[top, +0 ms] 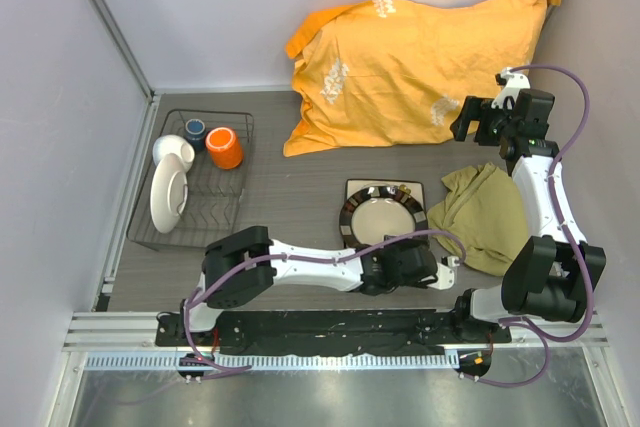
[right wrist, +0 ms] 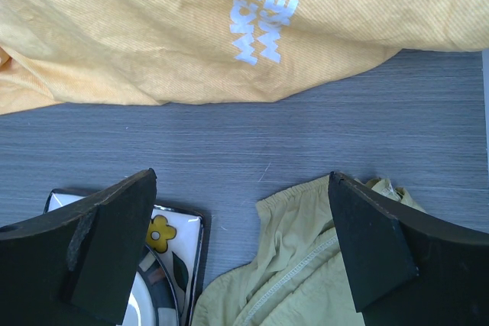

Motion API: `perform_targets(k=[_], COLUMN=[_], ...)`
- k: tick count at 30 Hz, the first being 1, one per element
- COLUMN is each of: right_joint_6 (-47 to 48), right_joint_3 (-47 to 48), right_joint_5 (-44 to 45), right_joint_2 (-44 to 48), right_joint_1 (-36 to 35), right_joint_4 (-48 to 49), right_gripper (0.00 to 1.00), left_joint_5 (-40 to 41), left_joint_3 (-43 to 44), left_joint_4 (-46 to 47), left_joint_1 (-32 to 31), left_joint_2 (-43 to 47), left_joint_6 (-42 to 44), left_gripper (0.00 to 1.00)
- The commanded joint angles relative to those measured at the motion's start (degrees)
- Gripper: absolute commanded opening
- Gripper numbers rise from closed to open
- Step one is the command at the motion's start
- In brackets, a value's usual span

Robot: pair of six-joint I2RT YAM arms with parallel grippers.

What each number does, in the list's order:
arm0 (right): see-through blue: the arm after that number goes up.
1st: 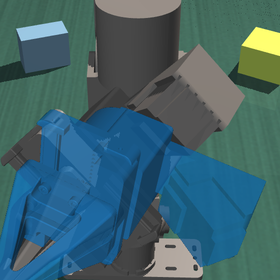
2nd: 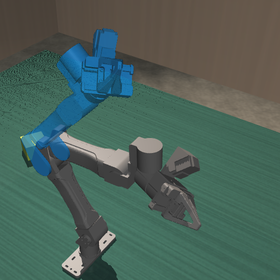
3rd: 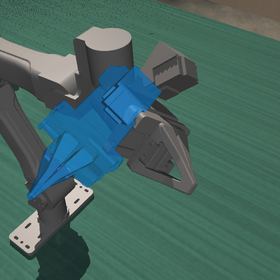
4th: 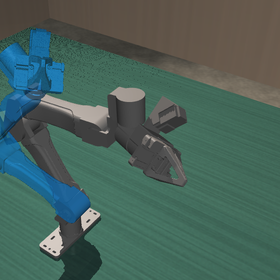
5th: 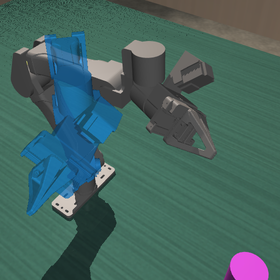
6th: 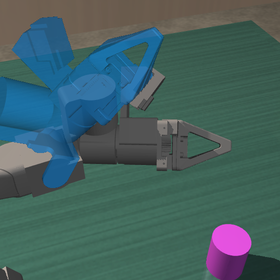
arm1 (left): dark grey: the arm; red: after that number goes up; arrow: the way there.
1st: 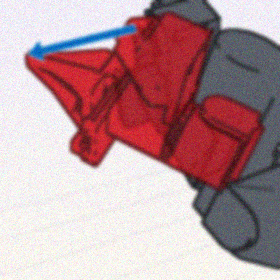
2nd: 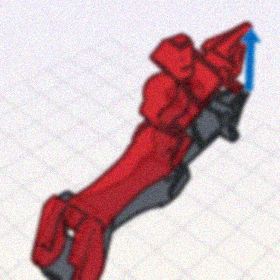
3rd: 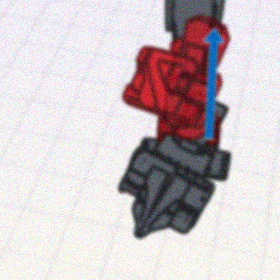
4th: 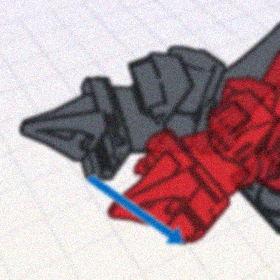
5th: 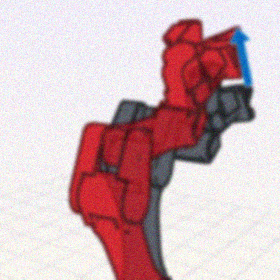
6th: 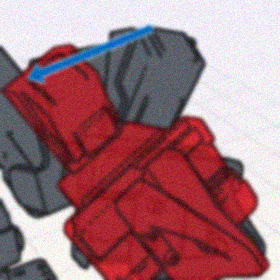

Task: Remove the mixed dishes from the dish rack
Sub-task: Place the plate at the center of the board.

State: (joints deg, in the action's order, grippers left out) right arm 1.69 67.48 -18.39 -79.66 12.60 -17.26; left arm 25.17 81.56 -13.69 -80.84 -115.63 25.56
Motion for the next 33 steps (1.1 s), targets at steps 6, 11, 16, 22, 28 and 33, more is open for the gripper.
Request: perform_targets(k=[6,11,16,22,28,33], right_joint_6=[0.68,0.68,0.68,0.77,0.77,0.77], right_joint_3=[0.98,0.98,0.90,0.90,0.98,0.90], right_joint_5=[-0.77,-0.77,-0.77,-0.77,-0.94,-1.03], right_joint_2=[-0.23,-0.06,-0.23,-0.23,-0.41,-0.41], right_joint_1=[0.14,0.14,0.14,0.14,0.14,0.14], right_joint_4=[1.00,1.00,0.91,1.00,0.91,0.91], right_gripper=[1.00,1.00,1.00,1.00,1.00,1.00], left_joint_5=[-2.67,-2.84,-2.93,-2.67,-2.75,-2.76], left_joint_3=[2.90,3.25,3.69,4.92,4.93,4.84], left_joint_4=[-1.34,-1.25,-1.16,-1.51,-1.51,-1.34], left_joint_1=[2.00,2.53,2.70,2.88,2.88,2.97], left_joint_2=[3.66,3.31,2.52,1.20,1.02,0.50], left_joint_6=[-1.92,-1.92,-1.74,-1.74,-1.74,-1.83], left_gripper=[0.61,0.61,0.61,0.60,0.60,0.60])
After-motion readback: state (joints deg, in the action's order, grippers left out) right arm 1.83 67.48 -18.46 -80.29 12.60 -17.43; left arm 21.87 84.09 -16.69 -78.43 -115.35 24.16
